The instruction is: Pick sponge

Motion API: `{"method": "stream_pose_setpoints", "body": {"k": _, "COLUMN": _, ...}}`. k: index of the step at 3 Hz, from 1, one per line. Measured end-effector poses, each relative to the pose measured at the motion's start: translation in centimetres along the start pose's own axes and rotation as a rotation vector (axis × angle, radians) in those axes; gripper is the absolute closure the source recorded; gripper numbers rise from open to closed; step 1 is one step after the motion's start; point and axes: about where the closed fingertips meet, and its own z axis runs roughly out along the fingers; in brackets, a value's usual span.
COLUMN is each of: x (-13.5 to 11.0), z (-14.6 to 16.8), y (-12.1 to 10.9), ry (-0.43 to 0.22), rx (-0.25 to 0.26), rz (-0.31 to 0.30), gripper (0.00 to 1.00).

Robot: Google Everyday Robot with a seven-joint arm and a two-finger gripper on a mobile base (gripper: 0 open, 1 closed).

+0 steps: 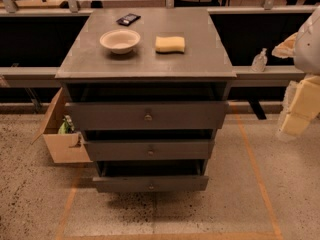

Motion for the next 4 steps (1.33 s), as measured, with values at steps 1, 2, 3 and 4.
{"method": "stream_pose_setpoints", "body": {"k": 1, "x": 0.0, "z": 0.0, "y": 0.0, "ry": 0.000, "rx": 0.000, "rz": 0.000, "gripper": 0.00}}
{"method": "stream_pose_setpoints", "body": {"k": 2, "x": -1.8, "z": 1.3, "y": -2.6, "ry": -0.068, "rx": 0.022, "rz": -0.032, "gripper": 0.00}}
{"method": "stream_pose_setpoints", "body": {"k": 3, "x": -6.0, "z": 4.0, "y": -7.3, "ry": -0.192, "rx": 0.039, "rz": -0.104, "gripper": 0.00}}
{"method": "stream_pose_setpoints", "body": {"k": 4, "x": -10.4, "z": 7.8, "y": -11.4, "ry": -0.289, "rx": 0.029, "rz": -0.131, "gripper": 0.00}}
